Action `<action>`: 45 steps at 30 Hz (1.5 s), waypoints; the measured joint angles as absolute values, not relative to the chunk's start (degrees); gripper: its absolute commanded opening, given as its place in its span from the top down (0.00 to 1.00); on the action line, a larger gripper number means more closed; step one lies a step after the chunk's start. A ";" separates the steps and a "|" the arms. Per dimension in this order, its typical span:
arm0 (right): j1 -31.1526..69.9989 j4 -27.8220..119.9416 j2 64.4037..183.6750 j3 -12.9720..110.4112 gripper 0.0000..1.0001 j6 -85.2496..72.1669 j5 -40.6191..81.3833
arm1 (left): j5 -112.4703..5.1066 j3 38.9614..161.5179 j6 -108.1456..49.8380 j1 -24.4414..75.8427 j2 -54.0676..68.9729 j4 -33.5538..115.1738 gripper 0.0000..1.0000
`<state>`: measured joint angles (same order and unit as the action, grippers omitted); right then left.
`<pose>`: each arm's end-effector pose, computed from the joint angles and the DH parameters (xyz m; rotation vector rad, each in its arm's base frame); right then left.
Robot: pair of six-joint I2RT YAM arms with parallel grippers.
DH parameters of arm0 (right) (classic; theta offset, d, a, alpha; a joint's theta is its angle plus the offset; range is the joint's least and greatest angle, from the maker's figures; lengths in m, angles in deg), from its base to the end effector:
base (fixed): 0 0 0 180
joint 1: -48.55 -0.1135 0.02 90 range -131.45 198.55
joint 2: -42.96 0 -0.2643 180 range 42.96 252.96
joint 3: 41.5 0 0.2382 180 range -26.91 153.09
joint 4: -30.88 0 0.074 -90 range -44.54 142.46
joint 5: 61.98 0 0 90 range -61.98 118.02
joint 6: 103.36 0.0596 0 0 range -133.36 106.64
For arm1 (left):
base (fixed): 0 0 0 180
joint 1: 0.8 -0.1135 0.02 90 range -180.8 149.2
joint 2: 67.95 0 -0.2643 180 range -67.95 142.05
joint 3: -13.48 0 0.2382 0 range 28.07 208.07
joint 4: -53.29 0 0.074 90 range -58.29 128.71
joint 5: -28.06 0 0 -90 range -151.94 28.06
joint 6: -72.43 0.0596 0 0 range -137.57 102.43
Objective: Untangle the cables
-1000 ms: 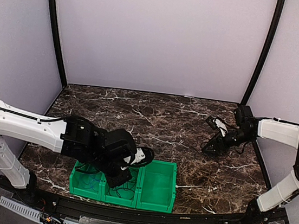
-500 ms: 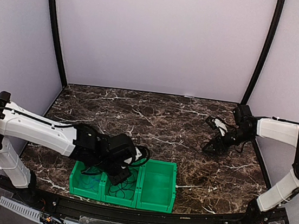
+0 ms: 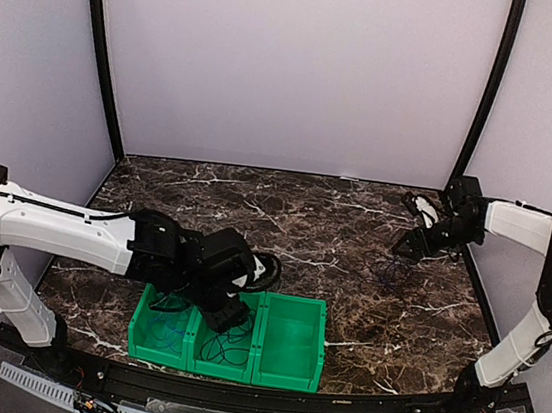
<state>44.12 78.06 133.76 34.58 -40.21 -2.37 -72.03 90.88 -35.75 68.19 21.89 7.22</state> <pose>0.3099 0.0542 0.2066 -0.8413 2.3721 0.5468 0.1249 -0.2961 0.2133 1.0589 2.3807 -0.3397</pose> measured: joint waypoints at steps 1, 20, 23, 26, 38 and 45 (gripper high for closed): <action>44.71 78.17 133.98 35.26 0.32 -40.21 -2.39 | -72.03 91.73 -35.53 68.19 21.10 6.35 0.38; 47.82 81.91 140.06 37.90 0.56 -41.76 2.16 | -72.73 105.61 -28.47 66.86 19.64 5.25 0.35; 47.82 81.52 141.11 37.95 0.70 -41.80 2.09 | -72.75 105.63 -28.47 66.82 20.84 7.51 0.35; 47.82 81.43 142.42 38.14 0.90 -41.72 1.83 | -73.21 105.85 -28.47 66.79 22.06 9.69 0.35; 47.42 84.14 130.79 38.32 1.00 -44.21 -2.11 | -74.24 119.84 -28.89 65.31 36.42 26.02 0.30; 45.52 89.34 119.12 40.15 1.00 -46.13 -6.46 | -72.42 129.72 -28.25 65.02 49.45 36.92 0.31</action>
